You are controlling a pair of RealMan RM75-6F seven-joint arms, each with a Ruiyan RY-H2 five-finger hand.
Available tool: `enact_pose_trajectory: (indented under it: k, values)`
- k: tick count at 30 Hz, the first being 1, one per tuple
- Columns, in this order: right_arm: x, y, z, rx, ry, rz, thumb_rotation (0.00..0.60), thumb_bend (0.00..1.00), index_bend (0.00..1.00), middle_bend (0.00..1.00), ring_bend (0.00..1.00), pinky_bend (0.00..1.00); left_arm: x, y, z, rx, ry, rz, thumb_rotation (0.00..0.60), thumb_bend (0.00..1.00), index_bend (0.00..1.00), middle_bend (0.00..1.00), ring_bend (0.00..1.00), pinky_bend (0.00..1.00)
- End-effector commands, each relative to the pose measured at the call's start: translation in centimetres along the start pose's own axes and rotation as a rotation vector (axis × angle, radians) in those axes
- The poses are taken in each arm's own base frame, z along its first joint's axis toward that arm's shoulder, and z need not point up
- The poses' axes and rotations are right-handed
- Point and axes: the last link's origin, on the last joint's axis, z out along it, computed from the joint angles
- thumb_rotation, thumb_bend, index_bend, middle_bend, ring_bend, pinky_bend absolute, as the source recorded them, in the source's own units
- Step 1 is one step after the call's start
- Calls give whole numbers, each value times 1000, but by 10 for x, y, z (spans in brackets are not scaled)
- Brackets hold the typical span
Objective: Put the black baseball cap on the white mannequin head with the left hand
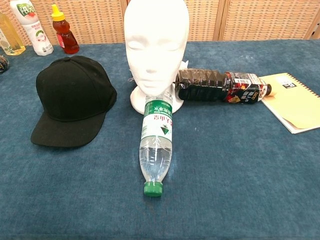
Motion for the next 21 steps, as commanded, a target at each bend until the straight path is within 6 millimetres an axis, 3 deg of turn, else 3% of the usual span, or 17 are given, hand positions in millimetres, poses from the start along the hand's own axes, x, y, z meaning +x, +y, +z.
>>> enact_pose_trajectory:
  k: [1, 10, 15, 21]
  values:
    - [2, -1, 1, 0, 4, -7, 600, 127, 329, 382, 407, 400, -2, 1, 1, -6, -7, -1, 520, 249, 580, 433, 369, 402]
    - [1, -5, 5, 8, -6, -12, 600, 127, 329, 382, 406, 402, -9, 6, 7, -26, -21, -4, 526, 249, 580, 440, 370, 442]
    - [0, -6, 6, 9, -5, -15, 600, 127, 329, 382, 406, 403, -23, 14, 14, -70, -50, -1, 559, 249, 583, 514, 423, 558]
    - [2, -6, 5, 3, -2, -19, 600, 126, 329, 382, 406, 403, -36, 29, 29, -116, -35, -33, 556, 200, 673, 666, 535, 650]
